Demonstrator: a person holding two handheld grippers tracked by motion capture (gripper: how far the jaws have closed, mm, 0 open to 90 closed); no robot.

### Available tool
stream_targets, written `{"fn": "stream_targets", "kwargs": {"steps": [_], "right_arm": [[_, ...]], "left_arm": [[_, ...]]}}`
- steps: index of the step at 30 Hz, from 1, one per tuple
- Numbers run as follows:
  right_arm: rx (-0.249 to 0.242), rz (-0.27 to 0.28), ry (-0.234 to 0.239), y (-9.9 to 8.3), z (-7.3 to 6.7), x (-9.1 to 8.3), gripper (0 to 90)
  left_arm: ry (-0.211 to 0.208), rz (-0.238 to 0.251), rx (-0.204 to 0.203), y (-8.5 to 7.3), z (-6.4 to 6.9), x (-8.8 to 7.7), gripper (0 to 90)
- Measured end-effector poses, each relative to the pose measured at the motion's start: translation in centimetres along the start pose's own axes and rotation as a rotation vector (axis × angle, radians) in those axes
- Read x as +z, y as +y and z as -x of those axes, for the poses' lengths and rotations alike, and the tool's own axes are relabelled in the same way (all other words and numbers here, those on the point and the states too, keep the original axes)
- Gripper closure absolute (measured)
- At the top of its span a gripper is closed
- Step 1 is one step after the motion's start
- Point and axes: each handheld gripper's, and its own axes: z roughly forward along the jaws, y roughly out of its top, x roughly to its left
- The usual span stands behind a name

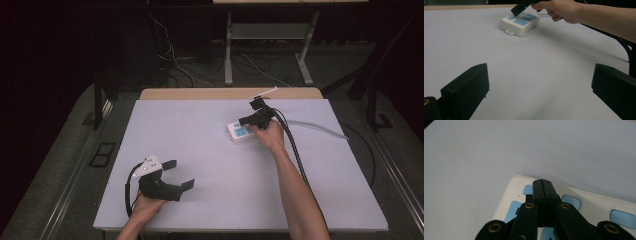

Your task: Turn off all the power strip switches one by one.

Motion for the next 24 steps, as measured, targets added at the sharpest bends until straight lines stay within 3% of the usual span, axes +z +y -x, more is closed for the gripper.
{"fn": "stream_targets", "kwargs": {"steps": [5,14,24], "right_arm": [[-0.002,0.034,0.014,0.6,-0.2,-0.9,90.0],[-0.023,0.043,-0.014,1.8,-0.2,-2.3,90.0],[-0.008,0.029,-0.045,1.6,1.1,-2.9,90.0]], "left_arm": [[-0.001,-0.003,0.0,0.0,0.0,0.1,0.0],[0.002,-0.001,0.001,0.0,0.0,0.0,0.0],[0.004,0.001,-0.002,0.0,-0.1,-0.1,0.0]]}}
